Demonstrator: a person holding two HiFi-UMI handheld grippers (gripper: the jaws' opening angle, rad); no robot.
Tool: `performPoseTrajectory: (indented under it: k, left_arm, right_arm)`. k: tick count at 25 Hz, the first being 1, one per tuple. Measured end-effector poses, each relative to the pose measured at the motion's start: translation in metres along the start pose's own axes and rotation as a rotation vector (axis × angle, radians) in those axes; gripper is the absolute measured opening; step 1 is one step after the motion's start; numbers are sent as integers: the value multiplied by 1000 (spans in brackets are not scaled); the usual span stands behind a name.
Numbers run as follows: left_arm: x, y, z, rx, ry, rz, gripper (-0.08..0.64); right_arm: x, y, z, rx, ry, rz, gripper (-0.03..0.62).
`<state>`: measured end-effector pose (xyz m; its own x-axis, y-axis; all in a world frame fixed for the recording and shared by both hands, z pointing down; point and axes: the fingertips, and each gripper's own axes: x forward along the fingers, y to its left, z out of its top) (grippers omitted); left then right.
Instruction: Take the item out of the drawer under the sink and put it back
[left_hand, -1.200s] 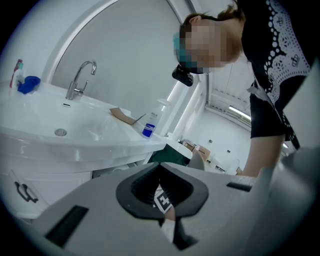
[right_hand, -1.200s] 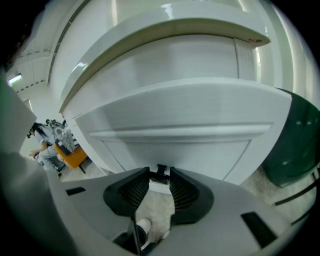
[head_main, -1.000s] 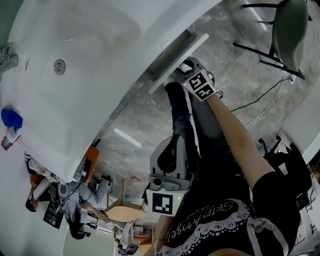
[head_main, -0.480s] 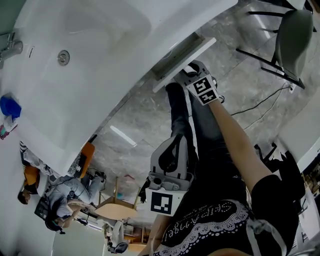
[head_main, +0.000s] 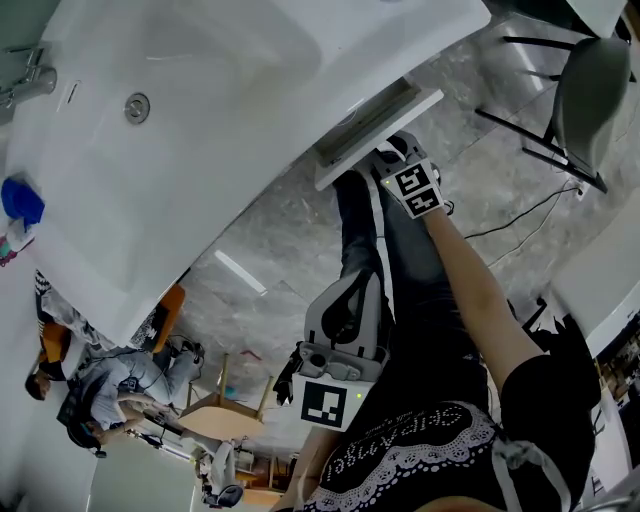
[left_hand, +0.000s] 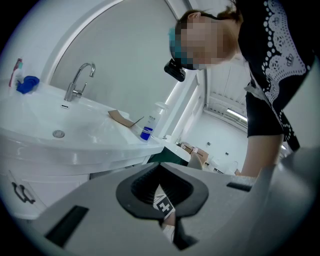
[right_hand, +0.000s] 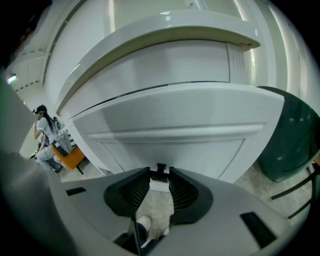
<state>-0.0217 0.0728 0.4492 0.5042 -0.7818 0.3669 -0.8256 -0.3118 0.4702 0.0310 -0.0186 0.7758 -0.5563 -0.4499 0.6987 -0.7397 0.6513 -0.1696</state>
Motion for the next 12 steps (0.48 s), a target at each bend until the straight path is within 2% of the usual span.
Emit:
performPoseTrajectory:
  k: [4,12]
  left_arm:
    - [2,-1,0,-4,-1,-5,6]
    - [-4,-3,22,19,-59,0,6]
  right_arm:
    - [5,-4,-3,-9,-5,1,130]
    - [4,-6,-5,14,105,-50,130]
